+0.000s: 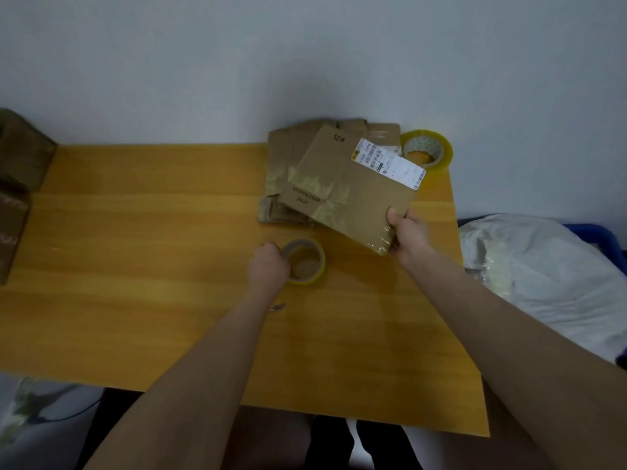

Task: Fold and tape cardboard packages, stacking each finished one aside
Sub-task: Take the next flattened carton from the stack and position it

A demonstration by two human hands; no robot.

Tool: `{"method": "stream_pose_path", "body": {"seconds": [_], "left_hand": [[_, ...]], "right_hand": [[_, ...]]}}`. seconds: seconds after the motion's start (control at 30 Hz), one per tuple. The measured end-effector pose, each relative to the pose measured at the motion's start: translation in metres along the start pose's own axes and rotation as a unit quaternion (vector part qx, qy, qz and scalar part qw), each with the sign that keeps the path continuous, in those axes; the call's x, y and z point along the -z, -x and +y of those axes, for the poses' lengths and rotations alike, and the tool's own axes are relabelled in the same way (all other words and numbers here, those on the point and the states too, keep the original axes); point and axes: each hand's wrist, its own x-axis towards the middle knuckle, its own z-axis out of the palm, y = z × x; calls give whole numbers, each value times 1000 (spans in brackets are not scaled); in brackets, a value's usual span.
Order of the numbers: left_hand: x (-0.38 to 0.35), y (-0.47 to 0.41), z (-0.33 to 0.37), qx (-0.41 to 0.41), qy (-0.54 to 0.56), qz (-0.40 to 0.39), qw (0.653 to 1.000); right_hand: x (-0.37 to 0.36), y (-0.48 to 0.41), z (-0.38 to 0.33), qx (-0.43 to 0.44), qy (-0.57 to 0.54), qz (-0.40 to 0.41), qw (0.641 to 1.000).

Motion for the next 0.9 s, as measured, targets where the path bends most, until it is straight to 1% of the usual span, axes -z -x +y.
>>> {"method": "stream_pose_path", "body": {"seconds": [0.07, 0.13, 0.17, 0.2, 0.23, 0.27, 0.3, 0.33, 0.37, 0.43, 0.47, 0.5, 0.57, 0.63, 0.67, 0.77, 0.8, 0.83, 0.9], "left_hand": [[8, -21, -14, 69, 87, 9, 994], [12, -42, -30, 135, 184, 0, 974], [14, -49, -36, 157, 216, -9, 964], [15, -52, -39, 169, 219, -17, 961], [19, -50, -38, 170, 197, -19, 965], [24, -46, -34, 155, 163, 3, 974], [29, -42, -28, 120, 147, 40, 981], [35, -36, -20, 64, 164, 74, 982], [40, -31, -11, -17, 203, 105, 973], [46, -21, 5, -188, 263, 124, 938], [46, -17, 10, -252, 284, 119, 918], [47, -10, 15, -297, 311, 111, 896], [51, 3, 20, -339, 337, 112, 871], [54, 19, 24, -335, 329, 108, 876], [53, 27, 25, -322, 331, 87, 883], [41, 41, 28, -247, 345, 41, 905], [37, 45, 30, -212, 351, 32, 911], [32, 48, 32, -178, 356, 31, 917], [25, 50, 37, -120, 361, 33, 924]], "right_hand": [[-1, 0, 5, -9, -8, -4, 1000], [-2, 1, 8, -13, -17, -6, 1000], [-1, 2, 9, -16, -22, -4, 1000], [0, 4, 10, -18, -23, -6, 1000], [1, 7, 10, -23, -23, -10, 999], [2, 11, 9, -29, -17, -16, 999], [3, 15, 8, -35, -12, -26, 999], [6, 20, 6, -40, -5, -36, 999], [9, 25, 3, -47, 3, -47, 998], [18, 38, -3, -62, 17, -68, 996], [24, 44, -5, -67, 15, -76, 995], [32, 49, -8, -70, 9, -80, 994], [51, 58, -10, -73, -12, -78, 994], [69, 69, -11, -81, -39, -89, 992], [76, 73, -9, -84, -56, -95, 990], [90, 74, 0, -66, -120, -102, 985], [92, 74, 3, -56, -120, -105, 986], [93, 73, 6, -37, -95, -107, 989], [90, 69, 15, 28, 22, -95, 995]]}}
